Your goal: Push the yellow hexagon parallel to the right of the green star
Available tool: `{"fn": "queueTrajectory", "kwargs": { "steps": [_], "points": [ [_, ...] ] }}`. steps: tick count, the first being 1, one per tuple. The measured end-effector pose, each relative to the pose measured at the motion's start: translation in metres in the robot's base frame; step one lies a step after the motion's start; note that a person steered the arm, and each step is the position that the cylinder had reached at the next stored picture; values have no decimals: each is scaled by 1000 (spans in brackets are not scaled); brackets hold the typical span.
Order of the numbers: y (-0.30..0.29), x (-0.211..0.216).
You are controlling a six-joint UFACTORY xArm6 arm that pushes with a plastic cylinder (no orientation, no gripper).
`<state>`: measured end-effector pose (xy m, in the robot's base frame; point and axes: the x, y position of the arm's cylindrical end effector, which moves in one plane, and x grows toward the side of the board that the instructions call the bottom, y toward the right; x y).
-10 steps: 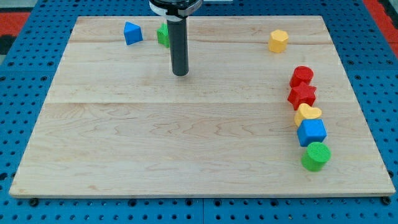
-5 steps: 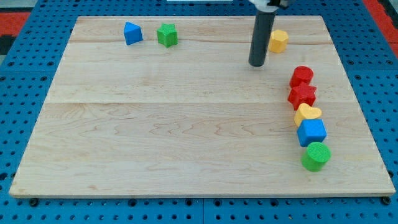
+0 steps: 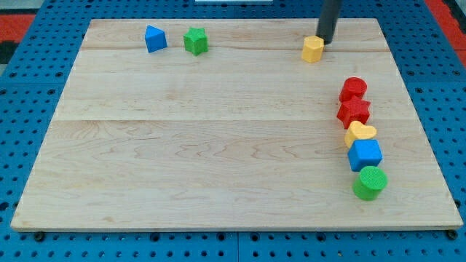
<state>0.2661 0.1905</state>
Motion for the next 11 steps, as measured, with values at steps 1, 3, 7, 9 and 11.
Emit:
{"fn": "queueTrajectory", "kwargs": {
  "steps": [1, 3, 7, 9, 11],
  "points": [
    [45, 28],
    [-60, -13],
    [-107, 30],
    [-159, 25],
    [-131, -16]
  ]
}}
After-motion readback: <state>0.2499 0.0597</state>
